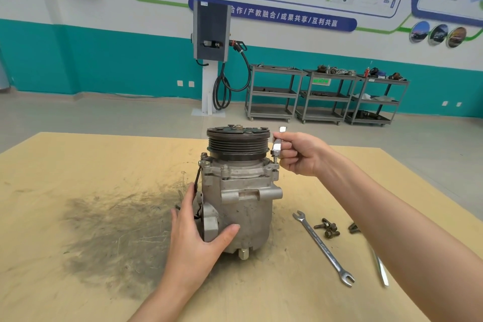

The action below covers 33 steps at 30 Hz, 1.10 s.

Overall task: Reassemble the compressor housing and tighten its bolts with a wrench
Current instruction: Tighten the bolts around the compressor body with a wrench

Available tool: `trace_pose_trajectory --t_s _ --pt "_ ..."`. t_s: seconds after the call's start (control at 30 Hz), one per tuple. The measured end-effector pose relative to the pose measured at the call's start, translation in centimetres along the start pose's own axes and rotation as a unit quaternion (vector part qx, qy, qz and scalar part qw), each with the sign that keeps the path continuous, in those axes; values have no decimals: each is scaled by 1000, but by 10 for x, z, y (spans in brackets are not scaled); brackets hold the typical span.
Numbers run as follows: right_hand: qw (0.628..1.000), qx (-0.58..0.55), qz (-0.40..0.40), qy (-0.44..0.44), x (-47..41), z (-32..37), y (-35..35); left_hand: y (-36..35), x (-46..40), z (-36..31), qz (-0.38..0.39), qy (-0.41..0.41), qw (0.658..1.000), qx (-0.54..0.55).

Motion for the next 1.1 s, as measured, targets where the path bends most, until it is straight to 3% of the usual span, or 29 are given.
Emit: trace_pose_trajectory --t_s 0.2,0.4,0.6,0.87,1.1 --pt "996 33 -49 60 2 12 4 -2 -1 1 12 2 1000 -3" --pt "998 -1 -59 23 1 3 2 -5 -1 1 21 -2 1000 -5" --pt "987 22 -130 92 8 11 4 -4 -2 0 14 -6 1000 -17" --pt "969 -36 -210 128 19 -6 13 -4 -2 2 14 -4 1000 -20" --pt "945 -155 -192 214 29 -11 9 -6 -1 3 16 1 999 -28"
Point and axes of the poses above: each hand's wrist, its own x-axis away from the middle knuckle, its own y-axis out of the back of the hand, z = x × y, the point moved 6 cm from there along -x, towards the middle knuckle
